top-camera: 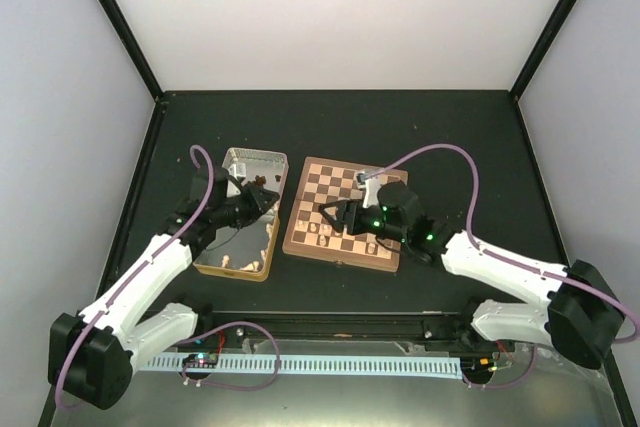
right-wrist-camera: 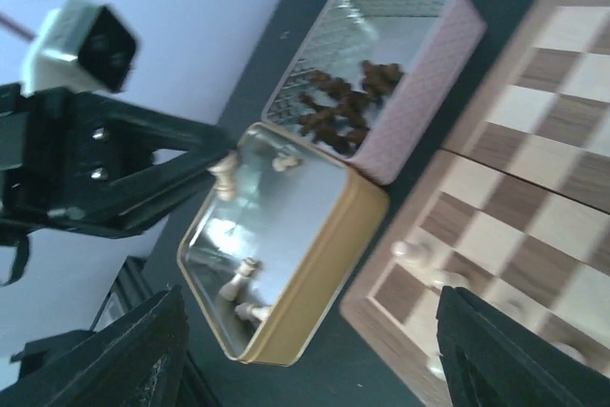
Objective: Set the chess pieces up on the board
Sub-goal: Place the chess piece on the chessboard.
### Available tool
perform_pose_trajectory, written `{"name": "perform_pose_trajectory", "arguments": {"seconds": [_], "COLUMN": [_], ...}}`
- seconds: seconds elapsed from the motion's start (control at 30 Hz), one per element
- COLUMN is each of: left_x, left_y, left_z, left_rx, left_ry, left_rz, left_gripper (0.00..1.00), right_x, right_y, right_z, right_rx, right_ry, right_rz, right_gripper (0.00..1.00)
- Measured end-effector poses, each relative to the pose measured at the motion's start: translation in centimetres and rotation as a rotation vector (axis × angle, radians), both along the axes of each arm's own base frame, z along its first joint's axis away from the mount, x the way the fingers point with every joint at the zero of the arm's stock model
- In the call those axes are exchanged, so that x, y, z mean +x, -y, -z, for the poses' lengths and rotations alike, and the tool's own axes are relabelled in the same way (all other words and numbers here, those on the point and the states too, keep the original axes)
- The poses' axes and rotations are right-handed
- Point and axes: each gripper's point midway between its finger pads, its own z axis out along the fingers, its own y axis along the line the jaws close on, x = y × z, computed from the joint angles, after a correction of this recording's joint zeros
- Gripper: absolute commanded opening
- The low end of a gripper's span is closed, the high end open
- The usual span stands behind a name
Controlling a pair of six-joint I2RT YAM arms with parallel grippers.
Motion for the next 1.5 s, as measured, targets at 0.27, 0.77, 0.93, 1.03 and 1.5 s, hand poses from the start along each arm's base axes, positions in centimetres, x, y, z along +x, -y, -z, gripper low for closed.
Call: {"name": "perform_pose_trajectory", "arguments": {"seconds": [0.27,0.77,0.93,1.03,1.5], "left_x": [-0.8,-1.4,-1.3,-1.3,-1.3], "left_y": [3.4,5.9,6.0,6.0,5.9], "left_z": [-2.3,-6.7,-7.1,-7.3,-8.2], "left_rx": [-0.354,-0.630,-0.654,-0.665,-0.655], "left_ry": [-0.098,-0.197,-0.206,-0.209,-0.142], "left_rz": [0.040,0.109,0.102,0.100,0.123], "left_gripper": [0.13,0.13,0.12,0.13,0.60], "right_x": [-0.7,0.2,0.3,0.3,0.0], "right_y": [-4.0,-7.4,-7.6,-7.8,-7.5], "right_z": [-1.6,-4.6,-4.5,-4.5,-5.8], "right_rx": [0.032,0.096,0.107,0.120,0.144], "right_ry": [0.116,0.228,0.217,0.210,0.233], "right_rz": [-0.103,-0.138,-0.137,-0.140,-0.148], "right_gripper": [0.72,0.46,0.28,0.16,0.03]}}
